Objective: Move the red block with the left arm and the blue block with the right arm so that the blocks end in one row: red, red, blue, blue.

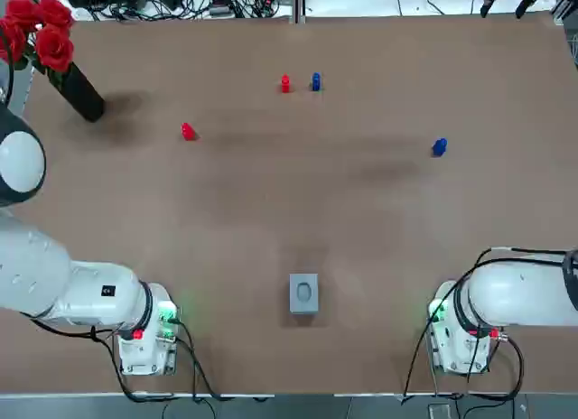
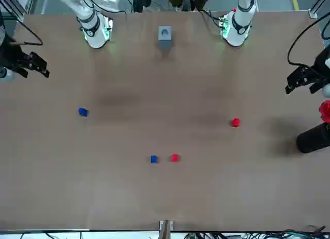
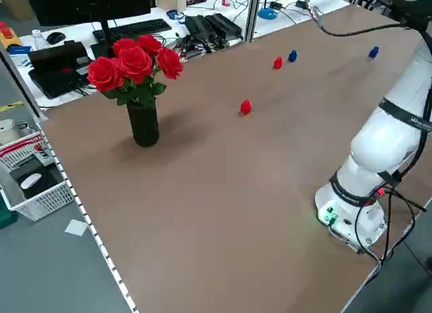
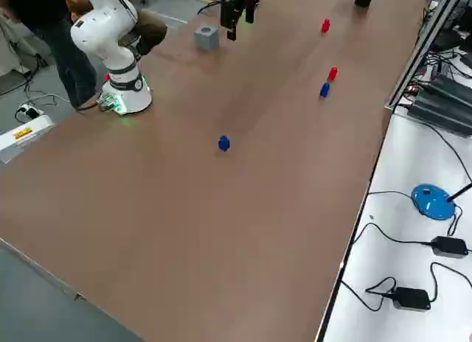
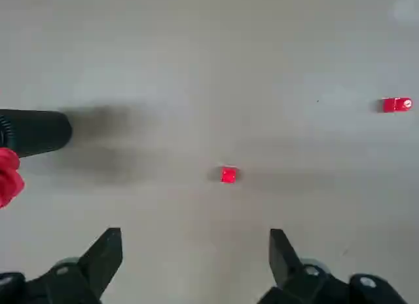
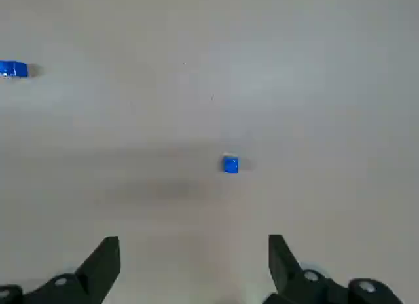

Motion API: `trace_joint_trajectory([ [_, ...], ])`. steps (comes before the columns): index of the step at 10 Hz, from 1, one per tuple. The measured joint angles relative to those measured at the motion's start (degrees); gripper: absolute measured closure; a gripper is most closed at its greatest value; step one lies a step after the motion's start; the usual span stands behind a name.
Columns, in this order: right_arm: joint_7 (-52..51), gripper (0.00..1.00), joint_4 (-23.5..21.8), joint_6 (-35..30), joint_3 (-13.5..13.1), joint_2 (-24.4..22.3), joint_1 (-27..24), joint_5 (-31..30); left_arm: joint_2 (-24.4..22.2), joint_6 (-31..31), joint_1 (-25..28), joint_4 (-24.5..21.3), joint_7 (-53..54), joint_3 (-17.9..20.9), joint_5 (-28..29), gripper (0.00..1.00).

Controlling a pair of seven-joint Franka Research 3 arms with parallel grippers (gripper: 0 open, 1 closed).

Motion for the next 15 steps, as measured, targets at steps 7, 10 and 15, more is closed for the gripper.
trace_joint_trajectory([
  [7,0.0,0.0,-6.7,9.4,-7.1,1.5,4.4,0.0,0.7,0.0,-1.0,0.0,-4.6,-0.3,0.0,0.01],
  [10,0.0,0.0,-16.7,21.1,-7.2,5.0,4.6,0.0,4.4,0.3,-2.2,-0.2,-4.7,-1.1,0.0,0.01],
  [15,-2.5,0.0,-27.9,33.9,-7.4,11.9,4.5,0.0,12.9,10.5,-3.0,-0.4,-4.4,-1.7,0.0,0.01],
])
